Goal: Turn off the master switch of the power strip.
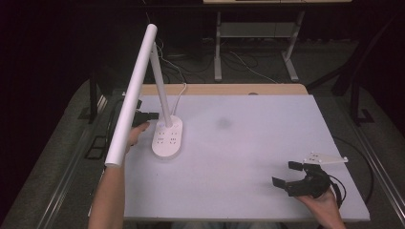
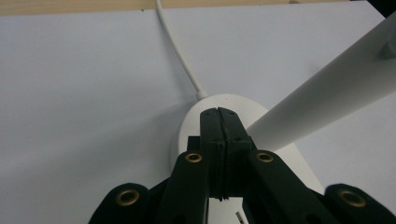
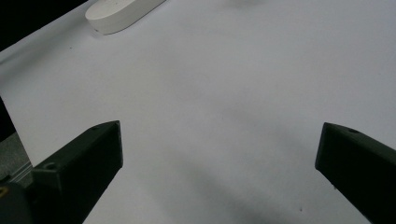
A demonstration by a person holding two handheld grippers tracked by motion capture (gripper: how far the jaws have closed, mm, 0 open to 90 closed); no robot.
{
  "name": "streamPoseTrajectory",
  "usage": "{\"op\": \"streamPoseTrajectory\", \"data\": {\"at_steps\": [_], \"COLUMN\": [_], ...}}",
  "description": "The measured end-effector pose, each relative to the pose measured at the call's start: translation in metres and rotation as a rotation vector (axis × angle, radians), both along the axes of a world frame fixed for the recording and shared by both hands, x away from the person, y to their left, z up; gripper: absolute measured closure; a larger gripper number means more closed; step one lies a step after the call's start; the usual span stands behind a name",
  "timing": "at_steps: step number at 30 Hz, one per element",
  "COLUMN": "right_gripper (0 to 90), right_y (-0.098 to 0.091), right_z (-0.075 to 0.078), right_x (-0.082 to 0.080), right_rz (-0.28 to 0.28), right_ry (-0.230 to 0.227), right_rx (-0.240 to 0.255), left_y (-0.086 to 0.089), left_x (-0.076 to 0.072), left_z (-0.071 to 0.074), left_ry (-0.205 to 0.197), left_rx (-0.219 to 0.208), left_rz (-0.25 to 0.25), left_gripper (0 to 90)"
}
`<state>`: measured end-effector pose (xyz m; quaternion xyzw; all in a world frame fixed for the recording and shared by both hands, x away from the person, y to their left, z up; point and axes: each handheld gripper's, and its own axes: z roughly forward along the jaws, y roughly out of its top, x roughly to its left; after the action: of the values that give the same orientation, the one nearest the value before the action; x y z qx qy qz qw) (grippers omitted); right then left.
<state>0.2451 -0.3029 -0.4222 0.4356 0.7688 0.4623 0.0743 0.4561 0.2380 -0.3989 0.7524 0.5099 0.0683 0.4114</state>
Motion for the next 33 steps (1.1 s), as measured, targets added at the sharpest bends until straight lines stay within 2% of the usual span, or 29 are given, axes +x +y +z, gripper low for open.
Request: {"op": "streamPoseTrajectory", "data": {"at_steps": [16,21,25,29,33], "right_gripper": [0.1,0.1,0.1,0.1,0.1], "right_y": [0.000,0.000,0.000,-0.001,-0.001], "right_z": [0.000,0.000,0.000,0.000,0.000], "right_x": [0.000,0.000,0.000,0.000,0.000], "right_rz": [0.001,0.001,0.001,0.001,-0.004], "right_ry": [0.001,0.001,0.002,0.003,0.003], "right_rx": [-0.003,-0.003,-0.002,-0.003,0.005], "left_y": [-0.003,-0.004,-0.006,-0.005,-0.008], "left_x": [0.000,-0.001,-0.002,-0.003,-0.006], "left_z": [-0.011,-0.012,-0.017,-0.021,-0.021], "left_ry": [0.034,0.022,0.034,0.029,0.021], "left_rx": [0.042,0.011,0.019,-0.003,0.035], "left_rz": [-0.018,-0.027,-0.037,-0.026,-0.029], "left_gripper": [89.6,89.6,89.6,89.7,89.9]}}
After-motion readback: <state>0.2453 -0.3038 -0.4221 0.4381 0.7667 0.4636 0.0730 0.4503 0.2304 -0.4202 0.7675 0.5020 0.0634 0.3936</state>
